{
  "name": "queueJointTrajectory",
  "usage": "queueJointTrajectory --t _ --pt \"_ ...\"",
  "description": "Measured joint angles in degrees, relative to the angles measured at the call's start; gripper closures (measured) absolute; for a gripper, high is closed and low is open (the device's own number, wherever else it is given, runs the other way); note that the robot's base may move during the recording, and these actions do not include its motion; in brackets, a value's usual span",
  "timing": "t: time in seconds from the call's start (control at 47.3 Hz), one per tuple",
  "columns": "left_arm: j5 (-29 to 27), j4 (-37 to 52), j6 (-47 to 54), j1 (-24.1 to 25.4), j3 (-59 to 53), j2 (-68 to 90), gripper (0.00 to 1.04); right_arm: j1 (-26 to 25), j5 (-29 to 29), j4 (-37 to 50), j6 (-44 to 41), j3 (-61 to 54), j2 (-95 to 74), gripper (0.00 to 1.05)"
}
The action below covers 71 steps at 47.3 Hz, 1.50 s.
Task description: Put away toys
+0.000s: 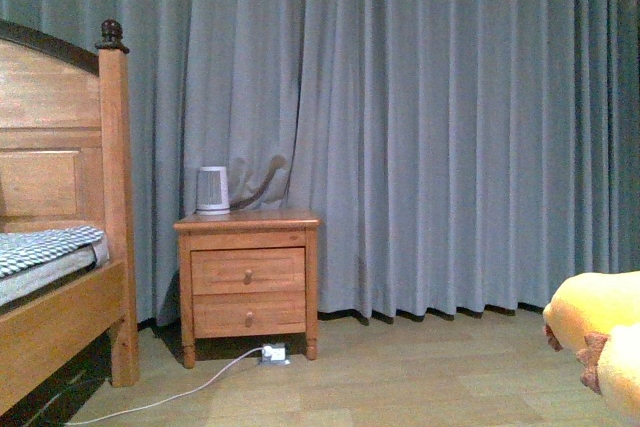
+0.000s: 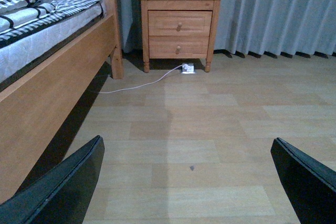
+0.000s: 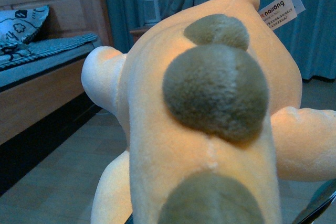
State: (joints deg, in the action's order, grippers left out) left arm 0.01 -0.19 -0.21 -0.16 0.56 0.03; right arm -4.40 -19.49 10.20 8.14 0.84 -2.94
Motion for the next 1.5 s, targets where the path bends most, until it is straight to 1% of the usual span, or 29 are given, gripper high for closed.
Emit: queueJointTrajectory --t 1.5 --pt "0.00 0.00 0.00 0.02 0.00 0.02 0.06 0.00 0.04 -0.07 0.00 0.00 -0.02 0.97"
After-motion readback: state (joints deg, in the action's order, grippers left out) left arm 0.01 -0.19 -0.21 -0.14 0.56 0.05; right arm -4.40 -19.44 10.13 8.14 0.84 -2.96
